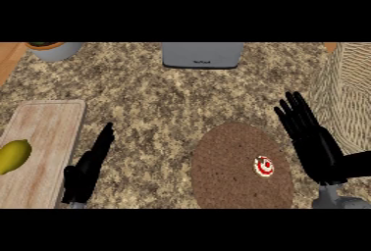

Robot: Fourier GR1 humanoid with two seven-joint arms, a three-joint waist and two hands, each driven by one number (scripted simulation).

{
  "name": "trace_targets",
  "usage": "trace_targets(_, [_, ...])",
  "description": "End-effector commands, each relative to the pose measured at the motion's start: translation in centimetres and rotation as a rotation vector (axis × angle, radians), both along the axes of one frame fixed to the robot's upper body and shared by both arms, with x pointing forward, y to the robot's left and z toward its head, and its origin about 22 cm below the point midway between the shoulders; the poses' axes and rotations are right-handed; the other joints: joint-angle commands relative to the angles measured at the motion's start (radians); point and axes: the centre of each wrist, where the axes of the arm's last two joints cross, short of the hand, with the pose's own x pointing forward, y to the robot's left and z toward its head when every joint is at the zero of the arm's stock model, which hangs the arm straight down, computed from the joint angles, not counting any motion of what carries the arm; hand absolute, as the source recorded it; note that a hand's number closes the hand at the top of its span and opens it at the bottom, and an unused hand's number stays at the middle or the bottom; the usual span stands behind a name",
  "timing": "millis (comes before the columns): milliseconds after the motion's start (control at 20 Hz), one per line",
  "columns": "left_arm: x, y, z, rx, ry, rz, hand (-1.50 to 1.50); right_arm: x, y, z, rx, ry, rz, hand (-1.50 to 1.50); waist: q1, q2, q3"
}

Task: Pick the cupcake from the placemat and place it in the basket

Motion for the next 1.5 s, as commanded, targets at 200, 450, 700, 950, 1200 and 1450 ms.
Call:
trace_targets(200, [4.7, 2.7, 6.7, 0.097, -0.268, -0.078, 0.0, -1.6, -6.8, 1.3, -0.34, -0.06, -0.375, 1.5, -0.04, 0.005, 0.034])
trace_targets(450, [5.9, 1.3, 7.8, 0.068, -0.285, -0.166, 0.0, -1.8, 4.4, -0.7, -0.433, -0.379, -0.264, -1.5, -0.003, 0.012, 0.035])
trace_targets(700, [5.8, 2.7, 9.1, 0.07, -0.265, -0.187, 0.0, -1.6, 7.5, -2.8, -0.69, -0.257, -0.515, -1.5, 0.007, 0.011, 0.032])
trace_targets(950, [5.8, 2.3, 9.1, 0.072, -0.265, -0.178, 0.0, -1.5, 5.0, -1.6, -0.973, -0.164, -0.689, -1.5, -0.018, 0.002, 0.024])
trace_targets(1200, [5.7, 2.6, 9.0, 0.08, -0.27, -0.146, 0.0, -2.0, 2.2, 0.8, -1.258, 0.01, -0.707, -1.5, -0.041, -0.001, 0.021])
trace_targets(1450, [5.1, 2.8, 8.3, 0.078, -0.252, -0.166, 0.0, -3.0, 3.6, 3.1, -1.432, 0.274, -0.449, -1.5, -0.02, 0.0, 0.022])
